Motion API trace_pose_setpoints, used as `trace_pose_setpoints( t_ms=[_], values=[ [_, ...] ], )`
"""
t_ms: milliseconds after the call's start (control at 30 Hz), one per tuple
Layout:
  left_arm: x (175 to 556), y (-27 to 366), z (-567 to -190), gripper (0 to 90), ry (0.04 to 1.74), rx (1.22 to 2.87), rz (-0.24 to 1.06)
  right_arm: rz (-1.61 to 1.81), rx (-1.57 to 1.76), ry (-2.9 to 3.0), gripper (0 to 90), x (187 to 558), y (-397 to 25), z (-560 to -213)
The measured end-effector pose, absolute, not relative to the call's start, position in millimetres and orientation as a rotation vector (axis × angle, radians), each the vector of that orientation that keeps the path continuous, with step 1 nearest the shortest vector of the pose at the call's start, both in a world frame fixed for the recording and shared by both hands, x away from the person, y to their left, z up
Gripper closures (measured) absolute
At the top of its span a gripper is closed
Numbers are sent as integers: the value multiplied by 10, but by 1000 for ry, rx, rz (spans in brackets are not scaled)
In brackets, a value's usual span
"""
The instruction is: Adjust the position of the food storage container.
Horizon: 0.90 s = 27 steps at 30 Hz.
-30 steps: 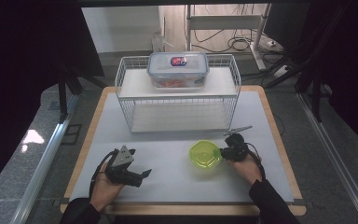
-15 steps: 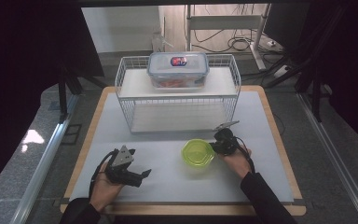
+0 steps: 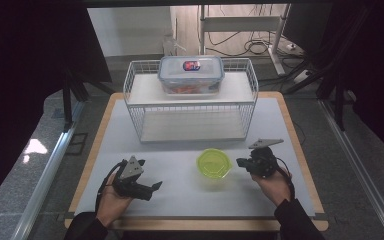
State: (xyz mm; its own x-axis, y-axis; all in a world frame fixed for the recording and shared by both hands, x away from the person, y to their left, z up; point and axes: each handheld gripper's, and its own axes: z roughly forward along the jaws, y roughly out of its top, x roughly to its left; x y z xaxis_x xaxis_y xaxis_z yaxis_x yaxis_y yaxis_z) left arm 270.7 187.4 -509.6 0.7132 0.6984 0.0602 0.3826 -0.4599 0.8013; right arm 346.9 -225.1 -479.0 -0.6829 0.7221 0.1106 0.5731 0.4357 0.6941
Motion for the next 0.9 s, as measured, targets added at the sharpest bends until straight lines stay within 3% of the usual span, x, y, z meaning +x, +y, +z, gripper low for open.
trace_pose_setpoints(
  t_ms=[267,900],
  values=[
    [2709,1861,-5101,49,819,2102,490,1112,1057,2527,900,3209,-2122,-4770],
    [2717,1848,-5112,50,816,2114,487,1102,1053,2463,900,3662,-2019,-4793]
  ],
)
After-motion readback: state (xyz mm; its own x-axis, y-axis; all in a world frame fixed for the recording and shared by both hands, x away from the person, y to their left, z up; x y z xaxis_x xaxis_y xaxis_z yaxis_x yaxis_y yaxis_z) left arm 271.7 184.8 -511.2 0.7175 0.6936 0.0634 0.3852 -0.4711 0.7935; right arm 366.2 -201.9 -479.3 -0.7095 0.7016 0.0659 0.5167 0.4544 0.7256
